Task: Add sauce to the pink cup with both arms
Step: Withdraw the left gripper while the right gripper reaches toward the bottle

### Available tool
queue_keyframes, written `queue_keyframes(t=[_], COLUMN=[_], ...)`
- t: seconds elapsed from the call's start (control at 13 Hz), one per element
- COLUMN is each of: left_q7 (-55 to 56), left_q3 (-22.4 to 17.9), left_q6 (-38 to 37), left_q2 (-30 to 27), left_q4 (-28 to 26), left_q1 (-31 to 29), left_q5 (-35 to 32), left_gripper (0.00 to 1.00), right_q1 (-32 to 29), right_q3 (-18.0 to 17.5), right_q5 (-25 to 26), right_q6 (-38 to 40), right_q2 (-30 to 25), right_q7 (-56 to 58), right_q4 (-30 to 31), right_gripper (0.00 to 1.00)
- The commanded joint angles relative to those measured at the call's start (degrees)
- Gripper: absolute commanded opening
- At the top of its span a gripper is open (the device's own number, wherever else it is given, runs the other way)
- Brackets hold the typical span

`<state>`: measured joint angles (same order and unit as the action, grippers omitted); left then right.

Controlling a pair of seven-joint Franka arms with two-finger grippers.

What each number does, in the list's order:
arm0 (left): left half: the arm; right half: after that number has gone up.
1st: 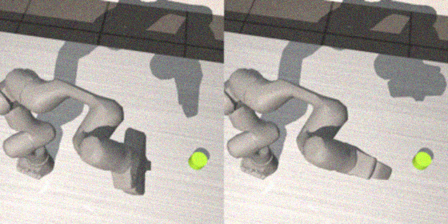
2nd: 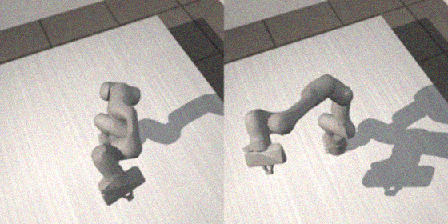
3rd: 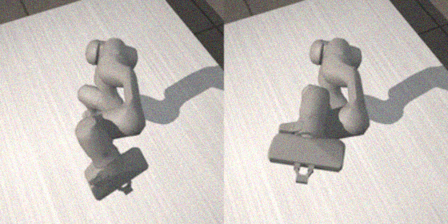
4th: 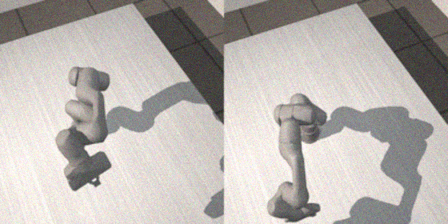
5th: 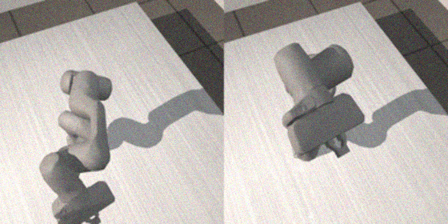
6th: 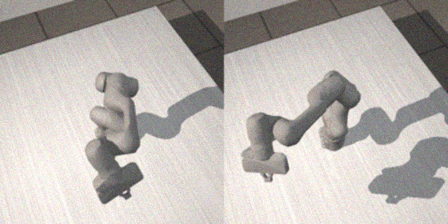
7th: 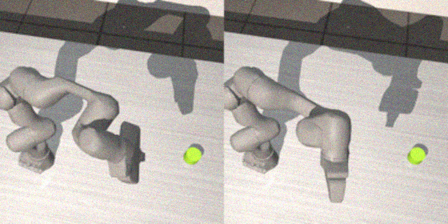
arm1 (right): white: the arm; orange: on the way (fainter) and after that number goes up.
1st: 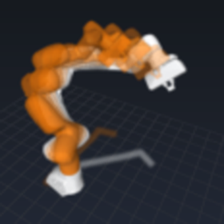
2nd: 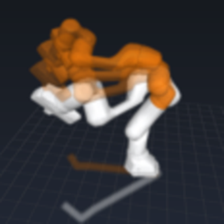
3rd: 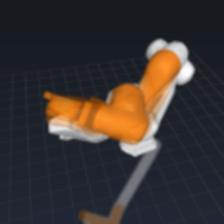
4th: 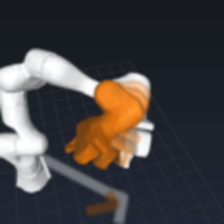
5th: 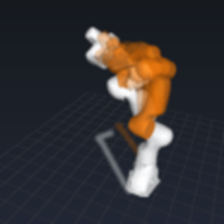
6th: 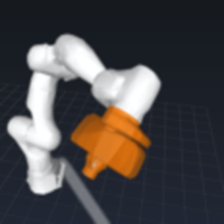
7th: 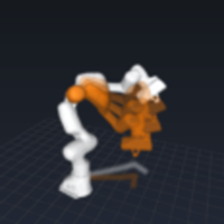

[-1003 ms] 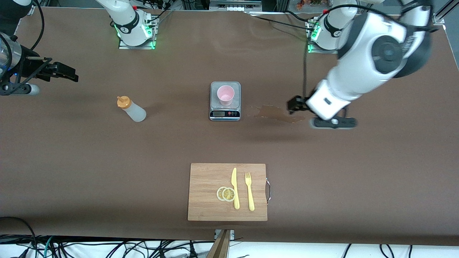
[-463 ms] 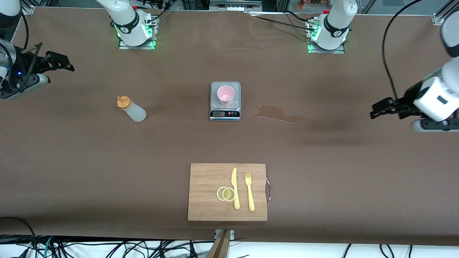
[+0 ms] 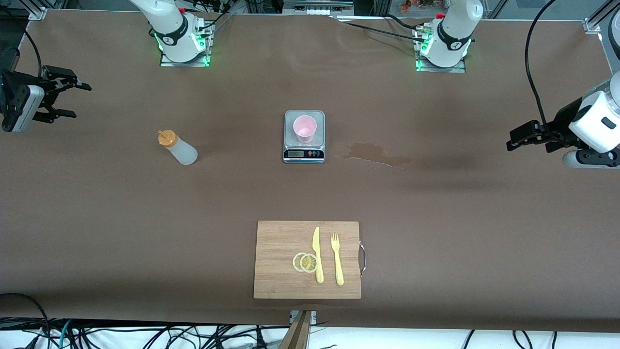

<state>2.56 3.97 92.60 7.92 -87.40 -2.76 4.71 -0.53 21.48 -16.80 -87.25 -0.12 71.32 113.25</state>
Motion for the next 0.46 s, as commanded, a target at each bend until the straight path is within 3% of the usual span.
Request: queue_keyframes(t=[0.0, 0.15, 0.39], left_q7=[1.21, 2.19, 1.92], left_q3=[1.13, 1.31, 1.66], left_q6=[-0.49, -0.49, -0.49], left_q2=[-1.06, -1.42, -0.71], left_q4=[-1.54, -2.77, -2.42], left_q1=[-1.11, -0.93, -0.67], left_q5=[-0.75, -0.75, -1.01], left_gripper=[1.00, 1.00, 1.00], right_q1=[0.27, 0.10, -0.78], right_q3=[3.73, 6.81, 9.02], right_q5=[-3.94, -7.34, -19.45], right_q6=[-1.34, -2.30, -2.13], right_q2=[-0.58, 1.60, 11.34], right_q7=[11.61, 21.52, 40.32], right_q4=[4.42, 6.36, 6.46], right_gripper=[1.00, 1.00, 1.00])
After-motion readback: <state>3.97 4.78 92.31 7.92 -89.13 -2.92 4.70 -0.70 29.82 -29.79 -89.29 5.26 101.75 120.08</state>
